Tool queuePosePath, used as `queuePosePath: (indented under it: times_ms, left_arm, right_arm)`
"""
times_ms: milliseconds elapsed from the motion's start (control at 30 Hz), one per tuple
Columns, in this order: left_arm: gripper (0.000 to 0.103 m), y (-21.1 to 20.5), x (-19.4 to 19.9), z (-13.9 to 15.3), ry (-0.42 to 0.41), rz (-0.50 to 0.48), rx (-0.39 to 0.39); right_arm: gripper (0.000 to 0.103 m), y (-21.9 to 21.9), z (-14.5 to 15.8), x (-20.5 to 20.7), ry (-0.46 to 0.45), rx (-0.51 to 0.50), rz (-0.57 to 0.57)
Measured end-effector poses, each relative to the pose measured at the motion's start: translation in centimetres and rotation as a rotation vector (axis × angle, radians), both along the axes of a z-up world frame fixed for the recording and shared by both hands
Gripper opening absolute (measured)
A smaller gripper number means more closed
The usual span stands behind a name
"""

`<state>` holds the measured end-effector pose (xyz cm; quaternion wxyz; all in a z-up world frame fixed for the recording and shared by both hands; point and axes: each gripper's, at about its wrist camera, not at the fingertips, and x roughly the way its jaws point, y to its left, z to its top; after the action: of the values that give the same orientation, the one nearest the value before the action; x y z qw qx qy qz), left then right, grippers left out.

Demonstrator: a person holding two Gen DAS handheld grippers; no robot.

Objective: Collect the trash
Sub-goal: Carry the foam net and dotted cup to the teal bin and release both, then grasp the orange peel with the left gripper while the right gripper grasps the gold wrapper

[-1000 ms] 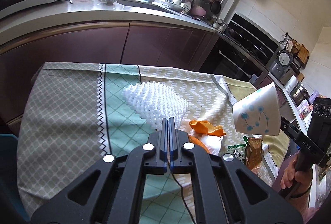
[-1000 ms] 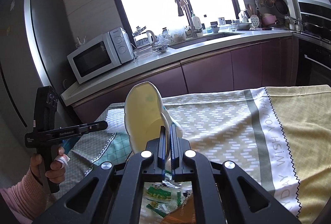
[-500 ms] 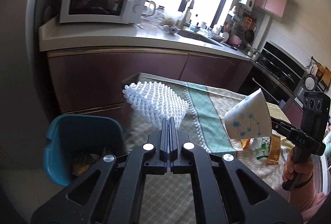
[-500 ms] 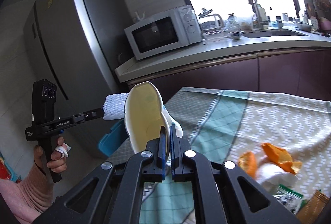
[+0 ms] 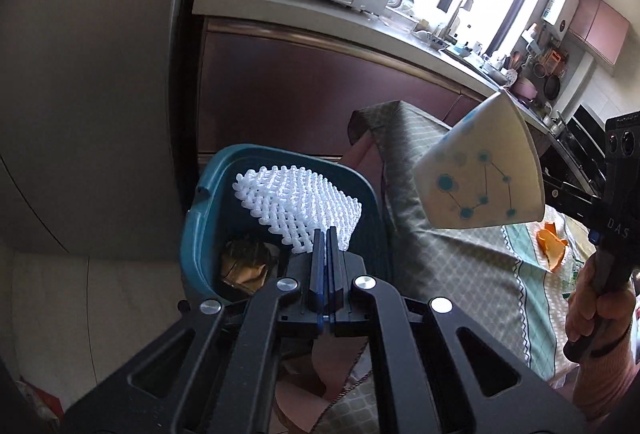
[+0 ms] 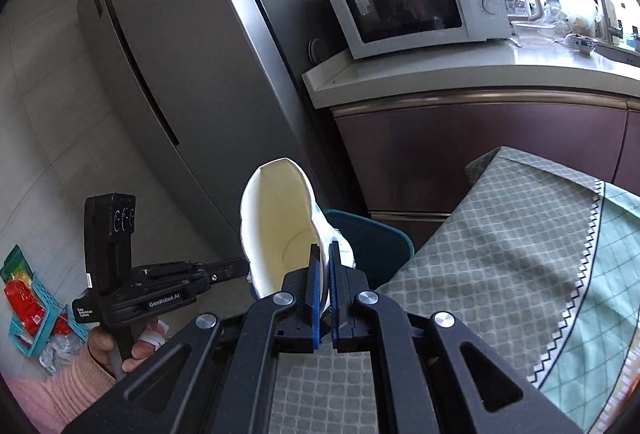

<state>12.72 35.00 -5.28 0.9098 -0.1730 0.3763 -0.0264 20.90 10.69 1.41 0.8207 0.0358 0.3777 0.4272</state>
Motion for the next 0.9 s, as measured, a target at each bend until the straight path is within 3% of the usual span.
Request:
queuePosePath:
  times_ms: [433, 600, 900]
  left_arm:
    - [0.003, -0.6, 4.4, -6.0, 0.136, 0.001, -0.037]
    - [0.012, -1.1, 5.2, -7.7, 0.166, -0.007, -0.042]
    - [0.016, -1.6, 3.8, -6.6, 0.117, -0.013, -0.023]
  right_arm:
    - [0.006, 6.8, -5.8, 2.4, 0.053, -0.196, -0.039]
    - [0.018, 6.8, -6.1, 2.4, 0.040, -0.193, -0.055]
    - [0.018, 3.5, -5.2, 1.0, 0.033, -0.146, -0.056]
